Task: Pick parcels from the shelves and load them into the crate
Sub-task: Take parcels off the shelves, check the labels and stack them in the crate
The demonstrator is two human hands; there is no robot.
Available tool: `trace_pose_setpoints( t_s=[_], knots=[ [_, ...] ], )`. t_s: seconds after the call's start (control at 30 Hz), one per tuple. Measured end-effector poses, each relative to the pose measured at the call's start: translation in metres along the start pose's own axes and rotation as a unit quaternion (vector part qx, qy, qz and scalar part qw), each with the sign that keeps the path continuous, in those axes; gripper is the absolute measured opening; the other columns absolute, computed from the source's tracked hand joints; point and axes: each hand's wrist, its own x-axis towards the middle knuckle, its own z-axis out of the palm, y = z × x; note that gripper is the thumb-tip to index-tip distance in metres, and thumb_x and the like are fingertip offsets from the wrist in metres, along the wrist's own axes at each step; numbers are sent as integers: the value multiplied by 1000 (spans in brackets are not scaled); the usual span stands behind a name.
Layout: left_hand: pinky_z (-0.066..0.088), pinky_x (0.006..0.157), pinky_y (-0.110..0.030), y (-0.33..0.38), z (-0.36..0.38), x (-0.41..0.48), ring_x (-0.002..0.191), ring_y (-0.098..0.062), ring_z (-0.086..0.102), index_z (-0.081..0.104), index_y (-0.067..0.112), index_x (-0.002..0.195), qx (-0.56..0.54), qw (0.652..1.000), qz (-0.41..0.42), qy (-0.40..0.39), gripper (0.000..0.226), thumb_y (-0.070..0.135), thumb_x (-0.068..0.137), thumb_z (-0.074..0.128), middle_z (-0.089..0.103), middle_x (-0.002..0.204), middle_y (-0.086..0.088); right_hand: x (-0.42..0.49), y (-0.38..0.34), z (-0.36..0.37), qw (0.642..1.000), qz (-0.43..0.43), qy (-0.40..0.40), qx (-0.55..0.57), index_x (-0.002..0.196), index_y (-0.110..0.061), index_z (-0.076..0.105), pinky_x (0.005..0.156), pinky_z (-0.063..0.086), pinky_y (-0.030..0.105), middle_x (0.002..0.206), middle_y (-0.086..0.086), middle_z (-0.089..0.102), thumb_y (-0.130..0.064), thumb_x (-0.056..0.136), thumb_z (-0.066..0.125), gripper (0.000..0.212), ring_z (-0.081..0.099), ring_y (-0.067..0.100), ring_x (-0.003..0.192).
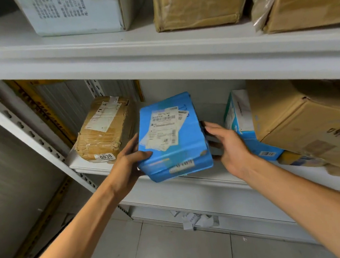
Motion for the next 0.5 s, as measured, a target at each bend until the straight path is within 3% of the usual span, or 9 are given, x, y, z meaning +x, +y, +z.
trace_pose_setpoints(
  t_s=[0.1, 0.2, 0.27, 0.4, 0.5],
  knots=[
    [41, 103, -54, 2, -2, -3, 114, -28, 62, 58, 25, 128, 19, 1000, -13, -17, 61, 20, 67, 66, 64, 129, -7, 0, -5, 6, 999, -42, -7, -14, 117, -26, 70, 83, 48, 30, 100, -6, 75, -18, 91, 57, 30, 66, 13, 95],
    [34, 112, -53, 3, -7, -2, 122, -32, 56, 58, 22, 130, -1, 1000, -12, -15, 71, 34, 62, 73, 64, 129, -8, -2, -5, 7, 996, -75, -28, -41, 125, -18, 64, 88, 44, 17, 114, -7, 70, -19, 86, 67, 39, 62, 2, 105],
    [33, 112, -54, 2, -10, 0, 126, -35, 53, 57, 22, 131, -14, 1000, -20, -16, 77, 32, 58, 76, 62, 132, -10, -4, -4, 6, 995, -80, -40, -50, 125, -18, 63, 86, 44, 11, 114, -13, 69, -20, 81, 73, 45, 58, -10, 103],
    [52, 96, -43, 6, -9, -1, 115, -28, 62, 52, 24, 136, -7, 999, 0, -52, 82, 10, 59, 77, 62, 132, -9, -4, -3, 4, 995, -81, -46, -41, 130, -11, 59, 105, 43, 25, 122, -1, 67, -12, 80, 73, 52, 60, 10, 115],
    [55, 92, -38, 13, -7, -3, 118, -27, 61, 48, 17, 139, 14, 998, 24, -57, 106, 22, 42, 93, 63, 129, -8, -4, -10, 3, 995, -87, -34, -27, 118, -9, 68, 90, 51, 24, 109, 3, 72, -15, 88, 66, 31, 66, 16, 105]
  ],
)
